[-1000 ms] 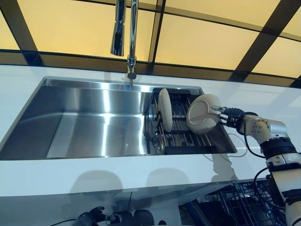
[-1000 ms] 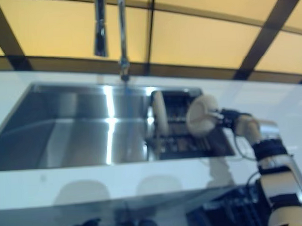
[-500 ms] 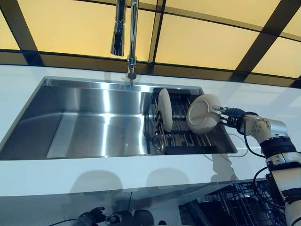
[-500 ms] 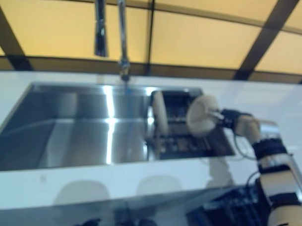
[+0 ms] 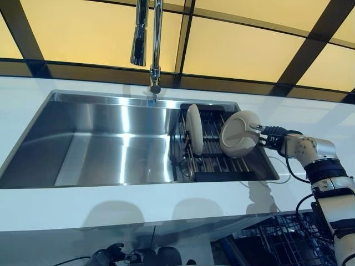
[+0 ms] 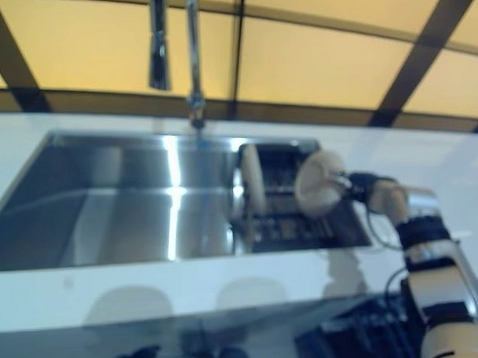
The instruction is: Take plates into dishwasher
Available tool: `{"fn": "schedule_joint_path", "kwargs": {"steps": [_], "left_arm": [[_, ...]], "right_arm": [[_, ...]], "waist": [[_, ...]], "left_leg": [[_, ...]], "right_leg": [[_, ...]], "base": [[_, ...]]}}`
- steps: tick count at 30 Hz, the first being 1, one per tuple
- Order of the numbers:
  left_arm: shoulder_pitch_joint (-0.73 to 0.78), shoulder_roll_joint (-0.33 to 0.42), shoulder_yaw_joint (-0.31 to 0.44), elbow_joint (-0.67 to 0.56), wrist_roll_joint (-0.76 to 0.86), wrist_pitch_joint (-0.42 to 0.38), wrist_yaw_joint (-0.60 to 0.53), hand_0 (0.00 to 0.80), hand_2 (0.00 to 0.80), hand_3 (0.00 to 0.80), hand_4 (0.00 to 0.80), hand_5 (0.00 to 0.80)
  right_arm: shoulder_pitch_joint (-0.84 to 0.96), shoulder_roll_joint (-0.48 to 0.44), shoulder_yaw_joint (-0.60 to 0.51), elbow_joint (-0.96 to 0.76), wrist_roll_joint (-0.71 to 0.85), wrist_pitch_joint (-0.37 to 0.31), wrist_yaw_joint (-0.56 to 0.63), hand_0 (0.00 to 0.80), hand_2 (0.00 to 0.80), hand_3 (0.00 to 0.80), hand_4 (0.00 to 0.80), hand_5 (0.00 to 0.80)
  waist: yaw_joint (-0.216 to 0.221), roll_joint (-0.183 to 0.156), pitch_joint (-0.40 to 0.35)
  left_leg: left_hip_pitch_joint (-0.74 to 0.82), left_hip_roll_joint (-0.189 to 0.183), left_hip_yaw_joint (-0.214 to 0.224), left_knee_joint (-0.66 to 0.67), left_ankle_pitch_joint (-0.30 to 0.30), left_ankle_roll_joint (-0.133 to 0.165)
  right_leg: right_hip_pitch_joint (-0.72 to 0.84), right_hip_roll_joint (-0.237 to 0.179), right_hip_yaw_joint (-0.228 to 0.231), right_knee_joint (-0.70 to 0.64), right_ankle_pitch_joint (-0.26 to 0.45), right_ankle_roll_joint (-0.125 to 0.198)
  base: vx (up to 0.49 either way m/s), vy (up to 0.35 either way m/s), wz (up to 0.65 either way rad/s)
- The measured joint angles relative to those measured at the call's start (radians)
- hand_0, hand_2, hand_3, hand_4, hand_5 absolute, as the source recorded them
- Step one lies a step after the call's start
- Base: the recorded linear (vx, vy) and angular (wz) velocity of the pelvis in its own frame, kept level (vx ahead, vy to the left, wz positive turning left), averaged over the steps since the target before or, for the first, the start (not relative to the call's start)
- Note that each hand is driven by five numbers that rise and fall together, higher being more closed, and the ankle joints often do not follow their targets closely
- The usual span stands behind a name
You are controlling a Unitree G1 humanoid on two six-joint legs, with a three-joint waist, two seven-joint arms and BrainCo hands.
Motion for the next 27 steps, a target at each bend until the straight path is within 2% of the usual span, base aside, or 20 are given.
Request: {"fn": "schedule_joint_path", "kwargs": {"steps": [12,14,15,16,17,19,23,27], "left_arm": [[-0.001,0.001,0.000,0.000,0.000,0.004,0.000,0.000,0.000,0.000,0.000,0.000],[-0.001,0.001,0.000,0.000,0.000,0.006,0.000,0.000,0.000,0.000,0.000,0.000],[-0.001,0.001,0.000,0.000,0.000,0.006,-0.001,0.000,0.000,0.000,0.000,0.000],[-0.001,0.001,0.000,0.000,0.000,0.007,-0.001,0.000,0.000,0.000,0.000,0.000],[-0.001,0.001,0.000,-0.001,0.000,0.007,-0.001,0.000,0.000,0.000,0.000,0.000],[-0.001,0.001,0.000,-0.001,0.000,0.008,-0.001,0.000,0.000,0.000,0.000,0.000],[-0.001,0.001,0.000,-0.001,0.000,0.008,-0.001,0.000,0.000,0.000,0.000,0.000],[-0.001,0.001,0.000,-0.001,0.000,0.014,-0.001,0.000,0.000,0.000,0.000,0.000]], "right_arm": [[-0.007,0.020,0.015,0.000,-0.001,0.000,0.000,0.000,0.000,0.000,0.000,0.000],[-0.008,0.021,0.017,0.000,-0.002,0.000,0.000,0.066,0.066,0.066,0.066,0.066],[-0.010,0.021,0.019,0.000,-0.004,0.000,0.000,0.144,0.144,0.144,0.144,0.144],[-0.011,0.022,0.019,0.000,-0.006,0.000,0.003,0.182,0.182,0.182,0.182,0.182],[-0.011,0.027,0.020,0.000,-0.007,0.000,0.004,0.270,0.270,0.270,0.270,0.270],[-0.011,0.034,0.021,0.000,-0.007,0.005,0.007,0.358,0.358,0.358,0.358,0.358],[-0.011,0.052,0.022,0.000,-0.010,0.006,0.014,0.590,0.590,0.590,0.590,0.590],[-0.014,0.048,0.022,0.000,-0.032,0.004,0.004,0.728,0.728,0.728,0.728,0.728]], "waist": [[0.000,-0.008,-0.006],[-0.001,-0.008,-0.006],[-0.001,-0.008,-0.006],[-0.001,-0.008,-0.006],[-0.002,-0.007,-0.005],[-0.001,-0.006,-0.005],[-0.001,-0.005,-0.004],[-0.001,-0.004,-0.004]], "left_leg": [[0.000,0.000,-0.001,0.000,-0.002,0.000],[0.000,0.000,-0.001,0.000,-0.002,0.000],[0.000,0.000,-0.001,0.000,-0.002,0.000],[-0.001,0.000,-0.001,0.000,-0.002,0.000],[-0.001,0.000,-0.001,0.000,-0.002,0.000],[-0.002,0.000,-0.001,0.000,-0.002,0.000],[-0.004,0.000,-0.001,0.000,0.000,0.001],[-0.004,0.001,-0.002,0.000,-0.001,0.001]], "right_leg": [[0.000,0.000,0.000,0.000,0.000,0.000],[0.000,0.000,0.000,0.000,0.000,0.000],[0.000,0.000,-0.001,0.000,0.000,0.000],[0.000,0.000,-0.001,0.000,0.000,0.000],[-0.001,0.000,-0.001,0.000,0.000,0.000],[-0.001,0.000,-0.001,0.000,0.000,0.000],[-0.003,0.000,-0.001,0.000,0.000,0.000],[-0.003,0.000,-0.001,0.000,0.000,0.000]], "base": [[0.000,0.000,0.00],[0.000,0.000,0.00],[0.000,0.000,0.00],[0.000,0.000,0.00],[0.000,0.000,0.00],[0.000,0.000,0.00],[0.000,0.000,0.00],[0.000,0.000,0.00]]}}
